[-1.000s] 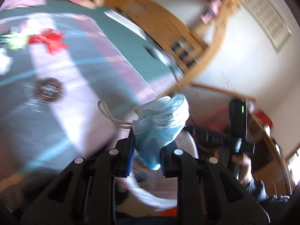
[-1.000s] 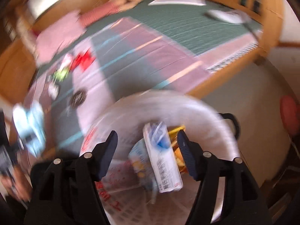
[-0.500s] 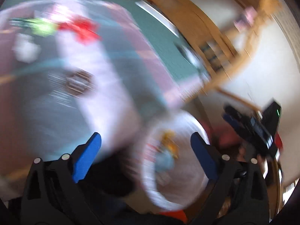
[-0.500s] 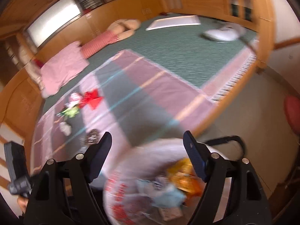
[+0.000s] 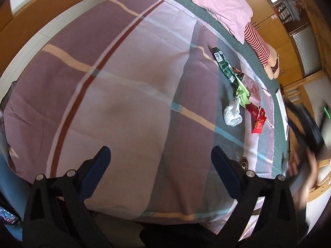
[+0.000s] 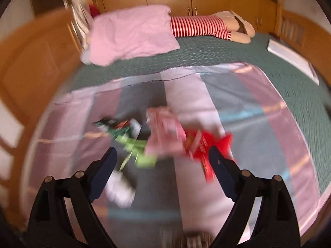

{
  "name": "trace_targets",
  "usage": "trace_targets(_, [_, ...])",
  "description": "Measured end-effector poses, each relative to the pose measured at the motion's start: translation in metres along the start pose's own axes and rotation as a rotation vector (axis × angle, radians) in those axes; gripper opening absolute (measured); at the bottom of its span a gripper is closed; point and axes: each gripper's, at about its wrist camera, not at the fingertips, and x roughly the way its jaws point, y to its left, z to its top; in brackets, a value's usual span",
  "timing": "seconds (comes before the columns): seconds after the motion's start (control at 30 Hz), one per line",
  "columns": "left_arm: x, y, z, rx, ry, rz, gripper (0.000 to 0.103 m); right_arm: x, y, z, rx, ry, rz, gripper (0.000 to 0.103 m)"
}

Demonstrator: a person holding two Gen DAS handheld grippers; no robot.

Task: Collect trash
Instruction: 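Grasp the pink plastic bag with the right tool, then release the pink bag onto the sheet near the left tool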

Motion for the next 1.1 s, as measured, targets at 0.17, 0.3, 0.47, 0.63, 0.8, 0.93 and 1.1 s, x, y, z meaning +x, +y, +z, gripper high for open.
trace_targets(0.17, [0.001, 0.015, -0.004, -0.017, 0.054, -0.040, 0.097, 0.105, 0.025, 0.023, -0.068, 0.120, -0.213, 0.088])
trace_targets(0.3, [-0.006, 0.014, -0.003, -0.026, 0.057, -0.084, 0.097, 0.143, 0.028, 0.009, -0.085, 0.196, -0.227, 0.055])
trace_targets(0.47, [-0.014, 0.016, 0.001, -0.061, 0.006, -0.071, 0.097, 0.127, 0.045, -0.025, -0.013, 0.257, -0.003, 0.038])
trace_targets(0.63, [-0.015, 0.029, 0.005, -0.119, -0.007, -0.044, 0.097, 0.089, 0.083, -0.089, 0.061, 0.417, 0.305, 0.038])
trace_targets(0.8, [-0.023, 0.048, 0.010, -0.188, -0.036, -0.031, 0.097, 0.045, 0.134, -0.137, -0.026, 0.448, 0.467, 0.045])
trace_targets(0.93, [-0.028, 0.063, 0.014, -0.243, -0.070, -0.012, 0.097, 0.031, 0.155, -0.155, -0.152, 0.417, 0.431, 0.064])
trace_targets(1.1, [-0.029, 0.073, 0.013, -0.290, -0.063, -0.031, 0.097, 0.004, 0.103, -0.125, -0.051, 0.175, 0.319, 0.076])
